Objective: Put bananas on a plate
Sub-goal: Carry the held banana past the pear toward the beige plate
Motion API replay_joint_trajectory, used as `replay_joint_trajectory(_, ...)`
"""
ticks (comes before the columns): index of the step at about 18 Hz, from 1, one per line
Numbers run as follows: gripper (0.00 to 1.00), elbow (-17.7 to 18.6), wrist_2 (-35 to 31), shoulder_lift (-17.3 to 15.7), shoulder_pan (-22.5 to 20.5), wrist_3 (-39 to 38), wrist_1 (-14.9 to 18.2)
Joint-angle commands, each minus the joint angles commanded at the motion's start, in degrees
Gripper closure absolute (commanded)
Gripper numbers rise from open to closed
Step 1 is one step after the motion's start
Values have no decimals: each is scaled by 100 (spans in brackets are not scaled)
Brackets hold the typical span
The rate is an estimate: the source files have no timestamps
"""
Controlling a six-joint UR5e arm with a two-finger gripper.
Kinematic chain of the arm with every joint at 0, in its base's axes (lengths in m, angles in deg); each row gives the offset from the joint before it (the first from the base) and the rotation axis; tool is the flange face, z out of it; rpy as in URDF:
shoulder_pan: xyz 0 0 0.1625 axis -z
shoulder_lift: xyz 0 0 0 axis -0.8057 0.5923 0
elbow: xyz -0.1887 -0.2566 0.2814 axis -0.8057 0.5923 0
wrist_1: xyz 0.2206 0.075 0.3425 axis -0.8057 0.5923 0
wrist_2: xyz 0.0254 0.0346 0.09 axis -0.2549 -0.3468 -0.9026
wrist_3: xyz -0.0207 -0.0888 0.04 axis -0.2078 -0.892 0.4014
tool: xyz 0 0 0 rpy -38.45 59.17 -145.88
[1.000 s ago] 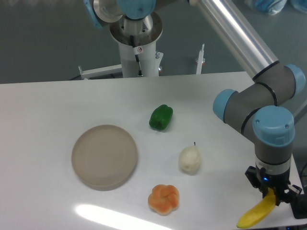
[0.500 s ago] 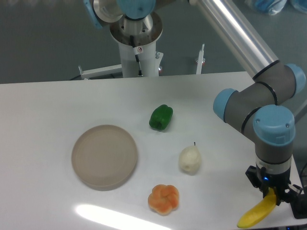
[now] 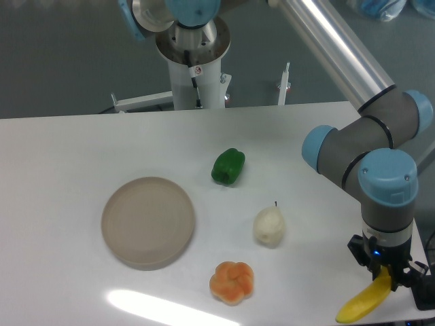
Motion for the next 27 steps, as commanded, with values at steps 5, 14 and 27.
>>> replay_joint_trajectory(5,75,535,-9,-447,97,-79,18)
replay_joint_trajectory(14,75,1616,35,-1229,624,-1360,114)
replay_joint_trajectory(27,75,3172,624,-2364,1985,-4227,185)
